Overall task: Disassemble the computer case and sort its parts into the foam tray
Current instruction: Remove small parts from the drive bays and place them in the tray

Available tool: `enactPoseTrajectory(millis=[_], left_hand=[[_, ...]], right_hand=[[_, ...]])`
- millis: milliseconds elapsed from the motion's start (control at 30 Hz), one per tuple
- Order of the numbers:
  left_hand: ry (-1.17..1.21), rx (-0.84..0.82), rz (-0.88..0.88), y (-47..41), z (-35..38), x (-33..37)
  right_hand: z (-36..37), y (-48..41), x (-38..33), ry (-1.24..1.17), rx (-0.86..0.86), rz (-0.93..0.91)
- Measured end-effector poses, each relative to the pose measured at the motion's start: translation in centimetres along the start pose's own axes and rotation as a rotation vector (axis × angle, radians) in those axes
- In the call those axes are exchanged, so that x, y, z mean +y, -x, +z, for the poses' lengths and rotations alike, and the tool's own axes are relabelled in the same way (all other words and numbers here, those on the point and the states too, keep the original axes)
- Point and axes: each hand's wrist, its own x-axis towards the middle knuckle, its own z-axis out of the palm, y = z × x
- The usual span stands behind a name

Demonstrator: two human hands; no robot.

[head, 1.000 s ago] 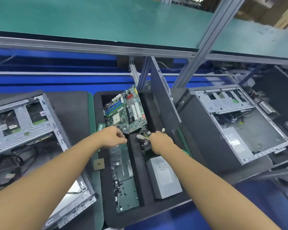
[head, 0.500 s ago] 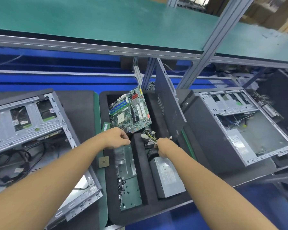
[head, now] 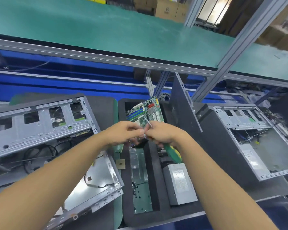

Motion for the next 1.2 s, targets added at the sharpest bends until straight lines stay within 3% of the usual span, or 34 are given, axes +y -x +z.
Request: enactPoseTrajectory(millis=[167, 267, 400, 567, 633, 700, 800, 833, 867, 933, 1000, 1100, 1200], left_hand=[[0.255, 0.304, 0.075, 3.5, -3.4, 0.3], [0.417, 0.281, 0.119, 6.1, -5.8, -0.3], [0.444, 0.312, 0.139, 9.0, -8.3, -1.4], [0.745, 0.530, 0.108, 11.9, -12.6, -3.5], [0.761, 0.580, 0.086, 13.0, -14.8, -4.4], [0.409, 0.662, 0.037, 13.8, -16.7, -5.3], [-0.674, 0.971, -0.067, 15.5, -19.8, -6.8], [-0.908, 1.050, -0.164, 16.1, -20.9, -7.5], [-0.997, 1.071, -0.324, 16.8, -22.1, -8.2], [-0.892, 0.990, -0.670, 18.1, -23.9, -9.4], [-0.720, 0.912, -0.812, 18.9, -24.9, -10.9], [-0.637, 0.930, -0.732, 18.9, -24.7, -13.0], [-0.752, 1.017, -0.652, 18.5, -24.3, -14.3]], right_hand=[[3.8, -0.8, -7.0, 0.081, 0.013, -0.147], [5.7, -1.2, -9.8, 0.227, -0.015, -0.169], [8.3, -1.3, -12.8, 0.274, -0.068, -0.220], [6.9, -0.8, -14.3, 0.134, -0.247, -0.214], [6.3, -0.5, -14.1, -0.008, -0.268, -0.260], [6.7, -0.5, -14.1, -0.216, -0.202, -0.337], [8.5, -0.9, -14.8, -0.401, 0.005, -0.456], [9.1, -1.0, -15.1, -0.426, 0.085, -0.494], [9.7, -1.1, -15.5, -0.446, 0.171, -0.531], [10.8, -1.4, -16.3, -0.471, 0.353, -0.579], [11.8, -1.7, -17.1, -0.451, 0.489, -0.604], [13.0, -2.2, -17.8, -0.358, 0.548, -0.649], [13.7, -2.9, -18.6, -0.270, 0.537, -0.656]])
